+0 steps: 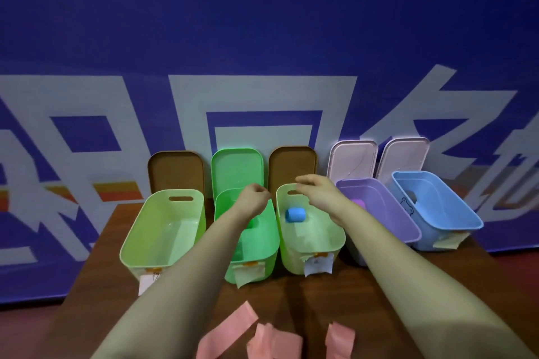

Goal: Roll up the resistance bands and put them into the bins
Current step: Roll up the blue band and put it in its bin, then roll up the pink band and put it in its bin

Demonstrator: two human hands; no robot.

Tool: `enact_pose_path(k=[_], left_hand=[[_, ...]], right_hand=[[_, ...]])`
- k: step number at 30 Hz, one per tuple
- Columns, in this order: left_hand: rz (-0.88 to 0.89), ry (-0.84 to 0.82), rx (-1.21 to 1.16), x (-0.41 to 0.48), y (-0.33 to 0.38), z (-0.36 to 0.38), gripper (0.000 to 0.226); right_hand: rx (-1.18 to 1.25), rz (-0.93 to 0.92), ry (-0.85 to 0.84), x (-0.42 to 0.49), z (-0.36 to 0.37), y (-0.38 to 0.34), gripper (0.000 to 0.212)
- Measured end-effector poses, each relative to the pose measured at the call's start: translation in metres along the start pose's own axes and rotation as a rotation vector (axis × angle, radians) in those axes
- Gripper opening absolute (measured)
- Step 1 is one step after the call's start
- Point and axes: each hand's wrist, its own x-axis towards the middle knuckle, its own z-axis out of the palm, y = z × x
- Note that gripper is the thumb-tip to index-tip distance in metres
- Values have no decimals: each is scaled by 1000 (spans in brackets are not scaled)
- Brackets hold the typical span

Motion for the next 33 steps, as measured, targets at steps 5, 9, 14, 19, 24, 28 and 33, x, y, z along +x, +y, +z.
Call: enact_pose_path(k=[5, 9, 14, 19, 24, 28, 33], left_hand=[[138, -28, 307, -28, -18, -13, 38], [154, -100, 447, -51, -29, -14, 31], [63, -308, 588, -68, -49, -4, 25], [-16, -444, 699, -82, -73, 19, 33], [-14, -514, 791, -89, -105, 51, 35], [-42, -491, 760, -84, -136, 69, 38], [51, -467, 780, -74, -165, 85, 40]], right_hand=[[-149, -55, -115, -34, 13, -4, 40], [-385, -88, -243, -50, 21, 3, 39], [-607, -43, -512, -61, 21, 21, 31], [-711, -4, -652, -69, 25, 55, 33], [-790, 15, -740, -72, 38, 104, 38], [-774, 14, -749, -69, 51, 136, 43], [-723, -20, -711, -62, 66, 172, 62]])
